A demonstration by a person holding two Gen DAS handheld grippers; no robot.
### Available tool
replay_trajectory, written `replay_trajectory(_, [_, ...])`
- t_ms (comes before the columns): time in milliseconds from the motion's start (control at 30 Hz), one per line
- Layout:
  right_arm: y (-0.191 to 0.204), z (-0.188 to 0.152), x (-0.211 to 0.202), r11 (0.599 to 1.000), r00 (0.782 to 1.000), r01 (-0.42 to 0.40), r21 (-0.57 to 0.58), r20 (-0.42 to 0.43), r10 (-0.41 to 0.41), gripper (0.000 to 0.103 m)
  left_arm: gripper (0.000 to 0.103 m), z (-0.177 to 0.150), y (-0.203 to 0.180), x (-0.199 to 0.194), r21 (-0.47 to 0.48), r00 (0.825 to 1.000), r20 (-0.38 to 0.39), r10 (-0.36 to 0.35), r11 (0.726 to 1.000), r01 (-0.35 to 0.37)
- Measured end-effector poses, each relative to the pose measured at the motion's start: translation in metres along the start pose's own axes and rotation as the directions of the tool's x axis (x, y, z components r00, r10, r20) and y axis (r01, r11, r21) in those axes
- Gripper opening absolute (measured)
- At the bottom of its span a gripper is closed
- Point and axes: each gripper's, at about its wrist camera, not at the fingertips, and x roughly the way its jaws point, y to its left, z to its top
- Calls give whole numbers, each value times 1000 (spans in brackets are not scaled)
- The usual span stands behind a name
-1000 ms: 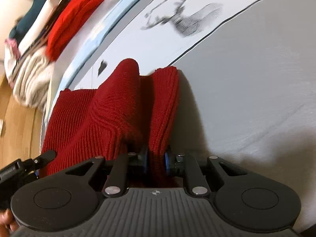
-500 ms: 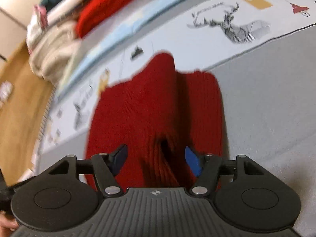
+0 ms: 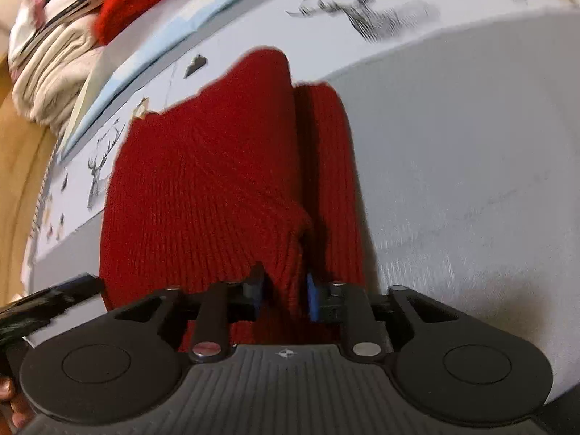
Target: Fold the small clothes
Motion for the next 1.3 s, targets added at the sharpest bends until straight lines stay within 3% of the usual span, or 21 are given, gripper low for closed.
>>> replay_trajectory(33, [5, 0, -6, 1000, 1000, 12, -18, 29, -11, 45, 61, 0, -1, -4, 8, 1000, 21, -15, 1000, 14])
replay_trajectory(133, [16, -4, -25, 997, 996, 17, -75, 89, -10, 43, 63, -5, -5, 7, 54, 999, -33, 23, 998, -22])
replay_trajectory(200, [17, -9, -12, 987, 997, 71, -146, 41, -65, 44, 69, -12, -7, 28, 81, 989, -129, 67, 995, -57])
replay_trajectory(233, [17, -11, -1, 978, 994, 110, -176, 2, -111, 50, 69, -13, -9, 28, 93, 990, -122, 76, 994, -64])
replay_trajectory(333, [19, -12, 7, 967, 988, 148, -206, -15, -154, 48, 71, -13, -18, 8, 145, 994, -29, 107, 984, -102])
replay_trajectory(400, [28, -11, -14, 962, 988, 154, -226, 65, -142, 48, 80, -17, -27, -16, 159, 989, 57, 133, 977, -141])
replay_trajectory(433, [35, -13, -33, 955, 980, 167, -245, 145, -134, 52, 86, -19, -30, -28, 148, 985, 96, 145, 976, -158])
replay_trajectory(567, [56, -36, -88, 935, 931, 215, -281, 347, -110, 72, 90, -44, -45, -77, 89, 957, 226, 179, 975, -203])
replay_trajectory(633, [60, -52, -106, 935, 913, 214, -283, 399, -88, 81, 91, -61, -60, -101, 73, 937, 295, 186, 974, -216])
replay_trajectory(733, [64, -84, -127, 937, 893, 210, -281, 446, -67, 84, 93, -91, -80, -130, 49, 918, 340, 205, 971, -236])
replay_trajectory(867, [65, -127, -143, 933, 873, 219, -285, 484, -57, 86, 93, -127, -98, -143, 1, 922, 324, 212, 974, -225])
replay_trajectory(1000, [67, -151, -140, 933, 889, 216, -287, 453, -66, 87, 93, -153, -103, -141, 5, 938, 283, 199, 978, -209])
replay_trajectory(1200, [80, -160, -141, 914, 885, 230, -334, 463, -54, 90, 93, -155, -96, -137, -52, 932, 273, 240, 971, -235])
replay_trajectory(1300, [78, -161, -134, 920, 893, 244, -307, 442, -89, 90, 93, -157, -90, -135, -82, 935, 260, 241, 970, -227])
